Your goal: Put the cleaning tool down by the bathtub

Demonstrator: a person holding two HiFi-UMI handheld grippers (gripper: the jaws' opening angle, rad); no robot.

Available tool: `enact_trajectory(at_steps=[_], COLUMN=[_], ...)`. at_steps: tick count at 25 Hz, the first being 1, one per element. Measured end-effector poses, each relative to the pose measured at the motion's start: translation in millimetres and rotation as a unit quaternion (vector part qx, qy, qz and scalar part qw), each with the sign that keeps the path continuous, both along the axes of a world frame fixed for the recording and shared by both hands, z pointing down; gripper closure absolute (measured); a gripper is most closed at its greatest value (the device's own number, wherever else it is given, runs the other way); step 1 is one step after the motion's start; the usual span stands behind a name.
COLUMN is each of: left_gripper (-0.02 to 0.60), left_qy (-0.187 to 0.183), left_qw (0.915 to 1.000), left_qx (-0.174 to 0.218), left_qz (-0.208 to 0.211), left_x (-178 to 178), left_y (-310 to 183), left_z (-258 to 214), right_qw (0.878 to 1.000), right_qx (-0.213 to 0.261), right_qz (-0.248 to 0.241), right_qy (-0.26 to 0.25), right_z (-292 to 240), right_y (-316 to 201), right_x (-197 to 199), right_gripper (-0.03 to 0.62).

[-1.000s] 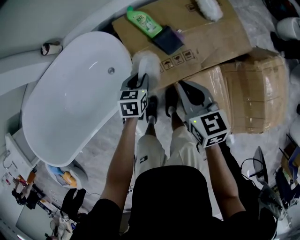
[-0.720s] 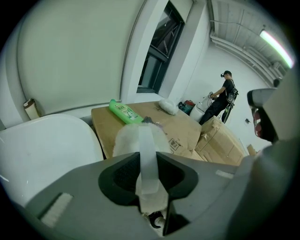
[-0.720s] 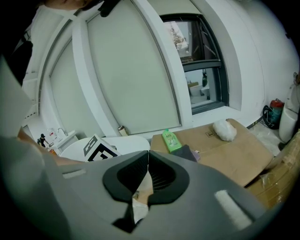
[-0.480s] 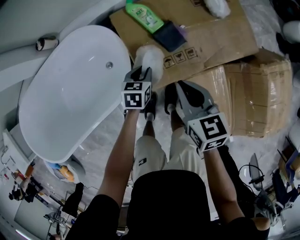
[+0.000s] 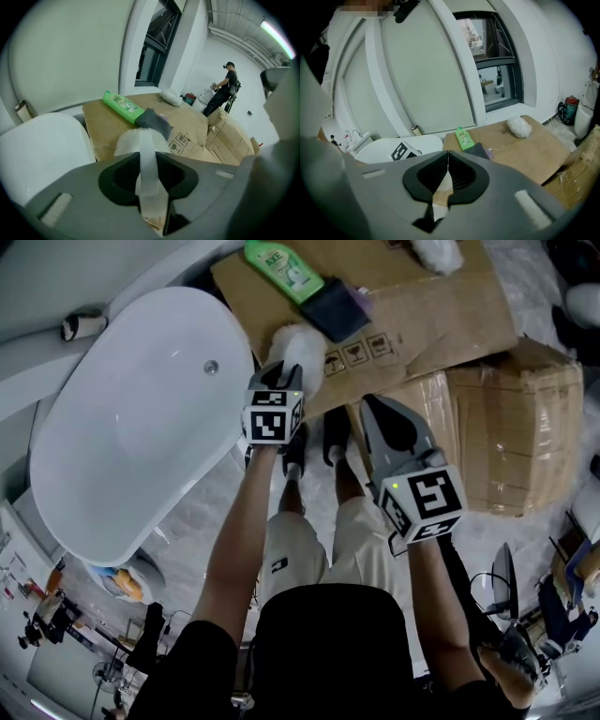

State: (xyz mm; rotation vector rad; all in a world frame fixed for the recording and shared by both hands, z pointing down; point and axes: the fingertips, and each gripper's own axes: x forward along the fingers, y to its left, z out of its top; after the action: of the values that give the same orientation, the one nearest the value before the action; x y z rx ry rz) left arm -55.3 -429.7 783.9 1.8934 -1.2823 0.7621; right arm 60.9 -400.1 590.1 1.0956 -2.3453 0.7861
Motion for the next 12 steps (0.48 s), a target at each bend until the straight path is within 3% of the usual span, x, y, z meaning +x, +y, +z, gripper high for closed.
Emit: enact_trajectory(at_steps=[12], left_gripper=[0.46], left_qy=[-0.002], left_qw=[0.9999], left_qx=[0.004], left_qz=[0.013], left_x=[5.8], left_y=[-0.1], left_z=[5.6], right_qw=[1.0], right_qx=[-0.009], right_qz=[0.017], right_qy=[0.0], right_z=[5.8], right_y=[2.3], right_x=[4.1], right_gripper=[0.585])
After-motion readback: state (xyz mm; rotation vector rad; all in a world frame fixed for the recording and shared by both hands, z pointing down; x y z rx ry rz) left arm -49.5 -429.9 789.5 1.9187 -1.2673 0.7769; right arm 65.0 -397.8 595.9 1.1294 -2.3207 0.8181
